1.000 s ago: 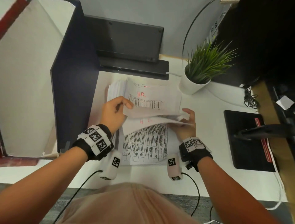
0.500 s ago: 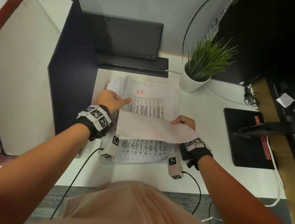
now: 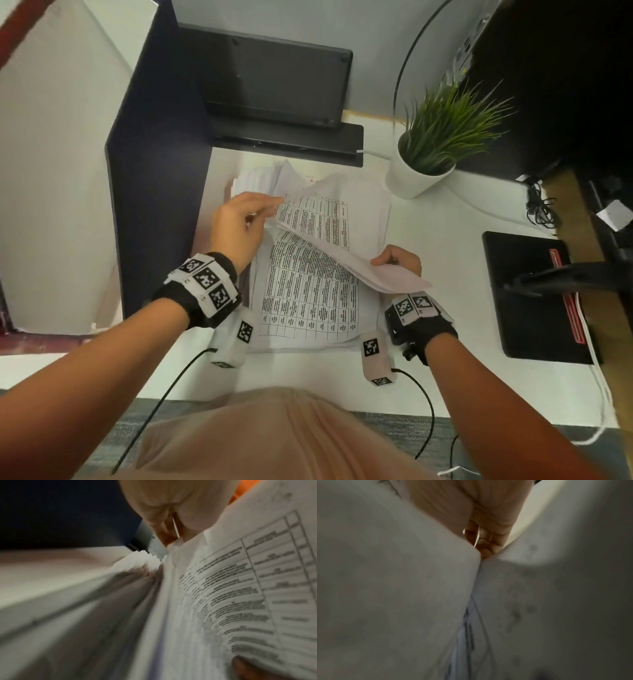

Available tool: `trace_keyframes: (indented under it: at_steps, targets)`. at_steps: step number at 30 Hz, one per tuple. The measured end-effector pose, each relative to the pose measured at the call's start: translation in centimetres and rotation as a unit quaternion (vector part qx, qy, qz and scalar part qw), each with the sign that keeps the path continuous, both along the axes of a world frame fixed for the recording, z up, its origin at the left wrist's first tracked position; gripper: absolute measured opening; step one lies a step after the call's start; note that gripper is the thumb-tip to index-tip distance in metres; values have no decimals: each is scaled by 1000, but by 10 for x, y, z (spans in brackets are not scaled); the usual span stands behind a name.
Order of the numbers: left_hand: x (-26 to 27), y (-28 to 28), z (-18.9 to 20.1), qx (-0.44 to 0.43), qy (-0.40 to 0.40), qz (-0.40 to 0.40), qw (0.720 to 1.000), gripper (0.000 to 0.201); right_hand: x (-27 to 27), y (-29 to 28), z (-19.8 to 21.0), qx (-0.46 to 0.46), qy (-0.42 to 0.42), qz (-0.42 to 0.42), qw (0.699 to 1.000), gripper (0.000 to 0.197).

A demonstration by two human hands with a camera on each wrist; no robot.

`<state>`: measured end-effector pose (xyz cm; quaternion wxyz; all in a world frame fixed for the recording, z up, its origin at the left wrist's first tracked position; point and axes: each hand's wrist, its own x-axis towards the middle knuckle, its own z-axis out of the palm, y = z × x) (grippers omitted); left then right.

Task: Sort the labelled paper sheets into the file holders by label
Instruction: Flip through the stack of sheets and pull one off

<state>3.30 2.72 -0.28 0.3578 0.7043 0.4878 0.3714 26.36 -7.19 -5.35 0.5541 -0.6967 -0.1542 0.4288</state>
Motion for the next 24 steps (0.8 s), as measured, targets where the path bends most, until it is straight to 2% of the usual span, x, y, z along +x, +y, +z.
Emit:
trace_keyframes:
  at_steps: [2,4,7,9,12,14,16,18,19,20,22,24]
  targets:
    - [0,-1,2,-87,-79,-2,993,19,-1,0,1,-12,-44,15,999,52]
    - [0,0,4,-155,-132,-22,979,29,-3,-1,1,-29,-122,46,991,39]
    - [0,1,9,-205,-141,-39,968,33,-6,-3,6,-16,-164,41,986,33]
    - [2,3,13,-236,-143,-55,960,35,-1,-1,11,4,-166,41,985,39]
    - [3,12,14,-265,-143,-46,952,34,1,1,9,-56,-84,75,992,18]
    - [3,21,9,-253,-100,29,962,30,-2,-1,6,-57,-77,97,991,22]
    - [2,29,2,-212,14,101,972,26,-2,-3,5,-46,-20,59,997,25]
    - [1,34,-1,-191,149,97,965,23,-1,-4,4,-51,72,1,996,32]
    - [0,36,-1,-191,182,80,961,27,-1,-4,5,-53,95,-10,994,34]
    - [-1,37,-2,-195,193,67,959,29,-1,-4,4,-51,106,-16,993,34]
    - [0,37,-2,-208,177,54,960,26,-2,-4,3,-47,72,-3,996,36]
    - [1,36,-2,-215,151,49,964,21,-4,-5,5,-32,-30,37,998,39]
